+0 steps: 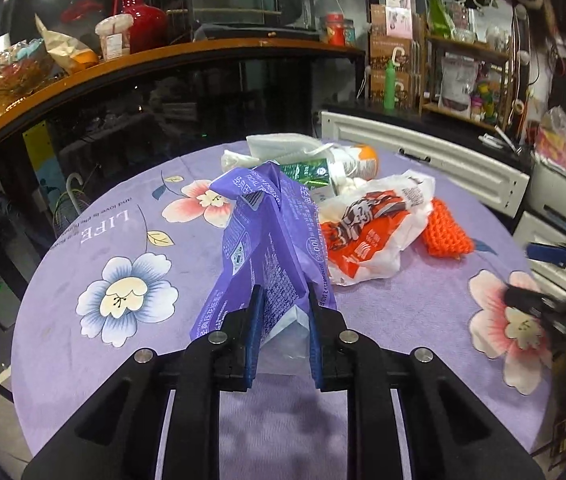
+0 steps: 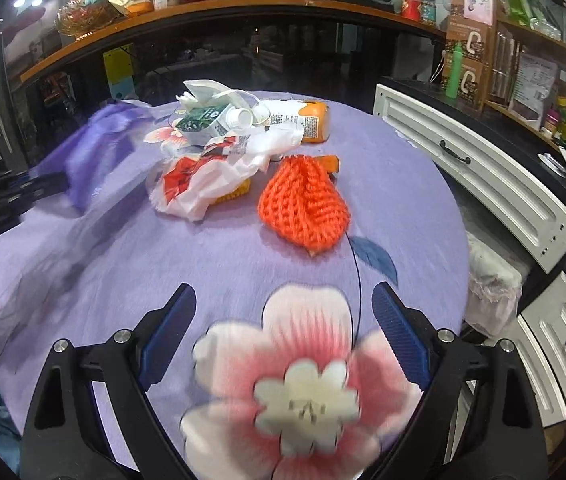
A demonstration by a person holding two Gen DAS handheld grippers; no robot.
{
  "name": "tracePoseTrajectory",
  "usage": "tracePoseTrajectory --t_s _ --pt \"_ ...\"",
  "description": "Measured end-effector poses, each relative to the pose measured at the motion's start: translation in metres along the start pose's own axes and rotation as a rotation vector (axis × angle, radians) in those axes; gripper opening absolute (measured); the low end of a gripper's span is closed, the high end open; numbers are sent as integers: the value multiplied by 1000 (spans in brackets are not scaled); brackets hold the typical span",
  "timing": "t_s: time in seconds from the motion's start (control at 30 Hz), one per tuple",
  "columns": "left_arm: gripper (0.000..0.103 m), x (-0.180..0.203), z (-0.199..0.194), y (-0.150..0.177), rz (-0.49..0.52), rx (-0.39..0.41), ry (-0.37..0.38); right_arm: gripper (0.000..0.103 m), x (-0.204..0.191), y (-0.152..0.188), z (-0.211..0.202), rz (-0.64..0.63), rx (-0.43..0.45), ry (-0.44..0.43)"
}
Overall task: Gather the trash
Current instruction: 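Grasp the purple snack bag with the left tool while the right tool grasps the orange mesh net, then carry both items to the bin and open both tools to drop them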
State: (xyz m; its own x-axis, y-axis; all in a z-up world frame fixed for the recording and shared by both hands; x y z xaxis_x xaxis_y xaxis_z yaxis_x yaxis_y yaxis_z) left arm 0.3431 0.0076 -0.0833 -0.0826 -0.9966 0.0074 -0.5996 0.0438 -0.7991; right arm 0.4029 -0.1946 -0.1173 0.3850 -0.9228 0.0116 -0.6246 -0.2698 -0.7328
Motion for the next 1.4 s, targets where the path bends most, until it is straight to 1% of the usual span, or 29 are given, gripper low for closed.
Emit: tracePoseTrajectory --t_s 0.1,0.23,0.27,0.4,0.43,0.47,0.5,0.57,0.6,0.8,1.03,1.13,1.27,1.4 --pt "20 1 -7 0 -12 12 14 89 3 -12 20 2 -28 -8" --pt "20 1 -10 4 -13 14 24 88 3 -25 43 -41 -47 20" --pt "20 1 -9 6 -13 12 25 84 4 -28 49 -51 -55 30" --pt "20 0 -8 10 -18 6 32 77 7 -33 67 -62 -76 61" --pt "20 0 -7 11 -16 4 33 68 8 -34 71 -59 -85 66" --pt "20 0 -7 12 -17 3 33 53 9 -33 73 -54 -92 70" --pt "20 0 -8 13 -18 2 35 46 11 -31 75 -41 -104 71" --pt "20 0 -8 15 -23 2 40 24 15 -27 74 -10 -104 54" --pt "20 0 -9 15 -23 3 41 22 16 -26 71 3 -94 41" --pt "20 8 -19 17 -22 19 54 18 25 -15 35 67 -27 11" --pt "20 35 -42 22 -22 43 110 18 28 12 -21 136 37 -23" --pt "20 55 -53 24 -12 55 143 18 32 29 -45 157 56 -14" --pt "20 91 -66 29 16 66 199 18 38 51 -74 193 78 -4" --pt "20 127 -74 32 39 67 267 18 48 81 -99 207 76 39"
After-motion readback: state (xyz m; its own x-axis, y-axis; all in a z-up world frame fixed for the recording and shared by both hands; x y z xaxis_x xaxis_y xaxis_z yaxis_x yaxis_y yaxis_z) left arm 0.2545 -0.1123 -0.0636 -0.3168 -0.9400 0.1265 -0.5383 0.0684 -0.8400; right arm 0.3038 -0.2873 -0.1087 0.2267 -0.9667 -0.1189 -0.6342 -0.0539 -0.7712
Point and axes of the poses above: each gripper's, at about its wrist camera, not at the fingertips, and z roughly the way its jaws point, x to its right, y to its underside, the point moved 10 cm from there along z, roughly the way its jaws point, and after that the axes turned 4 degrees about -z, right-handed, at the moved point
